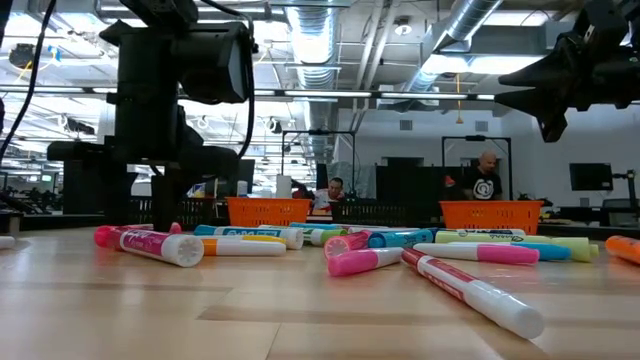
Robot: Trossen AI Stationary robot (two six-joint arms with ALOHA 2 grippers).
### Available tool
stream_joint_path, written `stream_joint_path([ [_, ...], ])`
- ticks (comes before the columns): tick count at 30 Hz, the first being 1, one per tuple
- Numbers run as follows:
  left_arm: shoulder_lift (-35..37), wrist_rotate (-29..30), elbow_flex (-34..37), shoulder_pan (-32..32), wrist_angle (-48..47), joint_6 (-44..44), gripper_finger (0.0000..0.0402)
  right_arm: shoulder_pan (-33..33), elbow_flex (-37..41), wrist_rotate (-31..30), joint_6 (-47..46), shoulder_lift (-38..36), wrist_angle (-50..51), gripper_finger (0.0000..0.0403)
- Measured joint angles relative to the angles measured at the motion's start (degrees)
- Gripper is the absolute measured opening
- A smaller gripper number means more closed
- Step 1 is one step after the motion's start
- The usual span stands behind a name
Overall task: Pick & Place Markers
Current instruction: Put the left pink highlighter pen into the left black bin
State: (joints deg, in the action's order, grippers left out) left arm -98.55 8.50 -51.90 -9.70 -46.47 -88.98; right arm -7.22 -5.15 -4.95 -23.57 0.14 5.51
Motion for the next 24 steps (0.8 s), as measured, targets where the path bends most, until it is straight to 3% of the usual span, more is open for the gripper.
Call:
stream_joint_path([
  [8,1.01,1.44,0.19,-0.18,0.63,0.31,0.0213,0.0,0.0,0.0,0.02,0.0,0.03,0.0133],
  [13,1.01,5.95,0.39,-0.54,0.41,0.45,0.0213,0.0,0.0,0.0,0.0,0.0,0.03,0.0133],
  [24,0.99,6.77,0.44,-0.47,0.82,0.41,0.0213,0.0,0.0,0.0,-0.01,0.0,0.05,0.0133],
])
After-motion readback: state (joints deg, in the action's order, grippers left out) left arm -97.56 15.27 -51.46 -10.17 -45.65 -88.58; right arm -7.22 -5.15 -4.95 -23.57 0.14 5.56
